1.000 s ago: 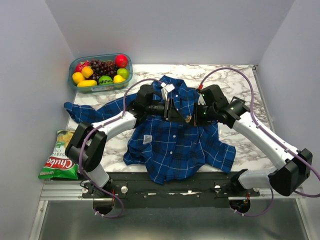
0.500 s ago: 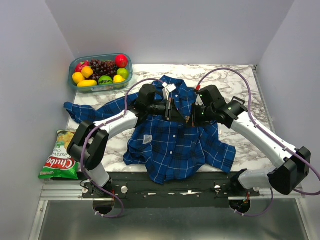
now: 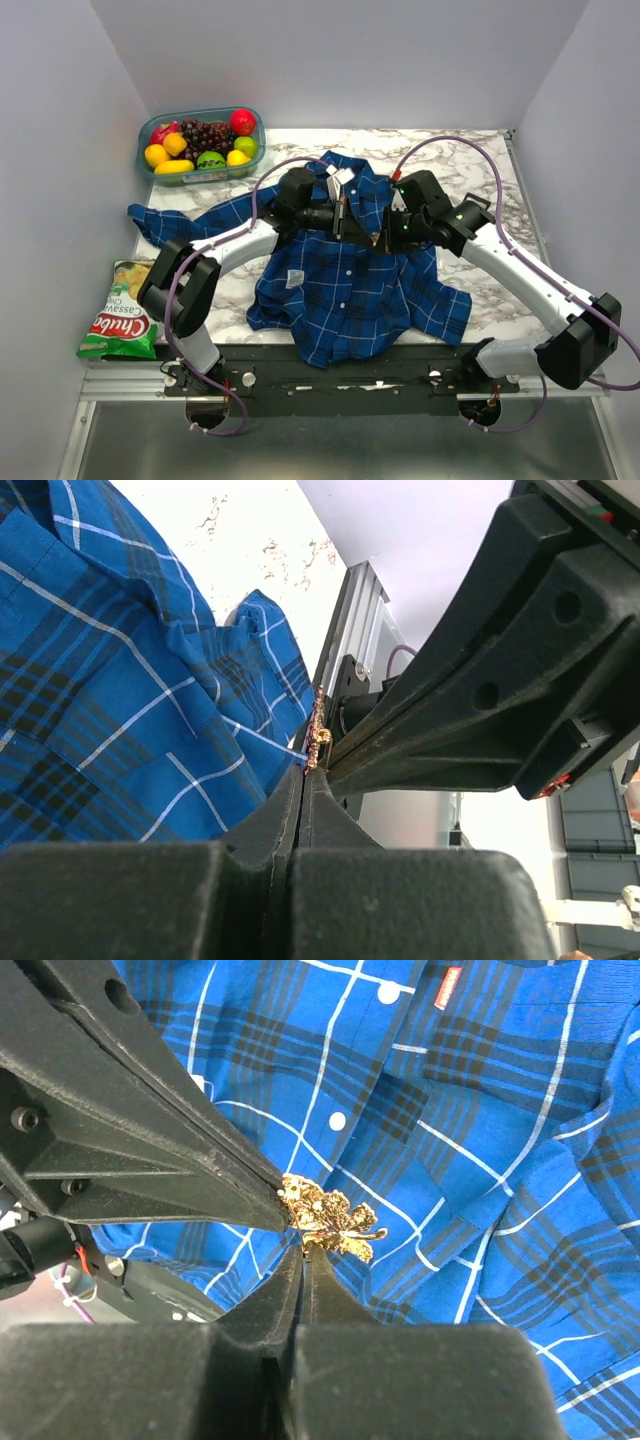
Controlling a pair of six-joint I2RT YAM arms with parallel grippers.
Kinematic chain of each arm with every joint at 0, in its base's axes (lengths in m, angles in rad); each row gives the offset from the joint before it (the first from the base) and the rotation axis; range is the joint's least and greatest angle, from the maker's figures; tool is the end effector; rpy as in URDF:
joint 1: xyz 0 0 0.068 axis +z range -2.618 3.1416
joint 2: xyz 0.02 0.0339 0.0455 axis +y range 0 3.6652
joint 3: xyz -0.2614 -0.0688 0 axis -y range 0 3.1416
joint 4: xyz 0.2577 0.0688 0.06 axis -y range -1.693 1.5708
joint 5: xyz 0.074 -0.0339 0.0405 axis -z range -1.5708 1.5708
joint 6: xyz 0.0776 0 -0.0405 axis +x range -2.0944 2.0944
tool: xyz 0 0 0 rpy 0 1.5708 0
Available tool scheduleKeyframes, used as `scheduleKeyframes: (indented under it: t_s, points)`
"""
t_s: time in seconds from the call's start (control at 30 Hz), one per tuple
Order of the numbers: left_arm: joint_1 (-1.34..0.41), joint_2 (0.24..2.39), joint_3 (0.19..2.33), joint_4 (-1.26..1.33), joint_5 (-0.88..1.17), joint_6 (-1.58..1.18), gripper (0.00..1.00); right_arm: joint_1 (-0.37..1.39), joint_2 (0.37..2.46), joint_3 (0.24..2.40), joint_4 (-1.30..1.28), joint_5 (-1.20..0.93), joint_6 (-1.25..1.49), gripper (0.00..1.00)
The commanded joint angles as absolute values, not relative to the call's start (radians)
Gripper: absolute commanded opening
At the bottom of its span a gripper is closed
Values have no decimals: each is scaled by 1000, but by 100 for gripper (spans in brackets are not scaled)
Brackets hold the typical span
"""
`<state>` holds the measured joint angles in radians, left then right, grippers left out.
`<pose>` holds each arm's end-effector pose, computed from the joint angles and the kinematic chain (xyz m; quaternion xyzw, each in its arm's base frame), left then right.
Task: Pin the brooch onto the clothing
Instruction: Pass from the right arm to the left, then pass from the left arm to the right
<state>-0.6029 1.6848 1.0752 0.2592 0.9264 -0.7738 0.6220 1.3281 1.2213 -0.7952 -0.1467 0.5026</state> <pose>0.3014 -0.2828 0.2334 0.1925 0.7524 -0.6085 0.1633 0.2480 0.1918 0.2811 -0.0802 0.9390 0.2331 0.2400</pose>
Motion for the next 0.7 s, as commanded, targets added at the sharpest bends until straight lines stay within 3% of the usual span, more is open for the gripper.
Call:
scheduleKeyframes:
  t_s: [0.0, 0.1, 0.27, 0.67]
  points:
    - [-607, 1712, 1098, 233, 917, -714, 0, 630, 1302, 1233, -764, -164, 517, 20]
    - [-597, 1717, 1101, 193, 939, -681, 0, 629, 1281, 1247, -793, -140, 505, 46]
    - [-589, 1733, 1121, 190, 1073, -661, 0, 623, 1227, 1295, -845, -107, 468, 68]
    - [-601, 1655, 1063, 471, 1284, -782, 0, 592, 1192, 1246, -862, -225, 439, 71]
